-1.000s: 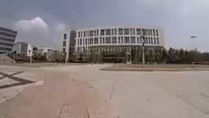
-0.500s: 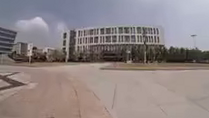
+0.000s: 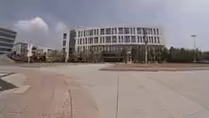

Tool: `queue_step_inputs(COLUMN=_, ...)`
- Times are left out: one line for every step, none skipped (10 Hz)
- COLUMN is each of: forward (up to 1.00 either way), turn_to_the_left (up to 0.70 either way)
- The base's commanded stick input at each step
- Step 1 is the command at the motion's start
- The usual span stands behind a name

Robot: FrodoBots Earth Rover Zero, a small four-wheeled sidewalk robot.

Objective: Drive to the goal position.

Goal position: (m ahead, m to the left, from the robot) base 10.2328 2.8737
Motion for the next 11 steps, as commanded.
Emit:
queue_step_inputs(forward=0.7, turn_to_the_left=0.0)
queue_step_inputs(forward=0.7, turn_to_the_left=0.0)
queue_step_inputs(forward=0.7, turn_to_the_left=0.0)
queue_step_inputs(forward=0.7, turn_to_the_left=0.0)
queue_step_inputs(forward=0.7, turn_to_the_left=0.0)
queue_step_inputs(forward=0.7, turn_to_the_left=0.0)
queue_step_inputs(forward=0.7, turn_to_the_left=0.0)
queue_step_inputs(forward=0.7, turn_to_the_left=0.0)
queue_step_inputs(forward=0.7, turn_to_the_left=0.0)
queue_step_inputs(forward=0.7, turn_to_the_left=0.0)
queue_step_inputs(forward=0.7, turn_to_the_left=0.0)
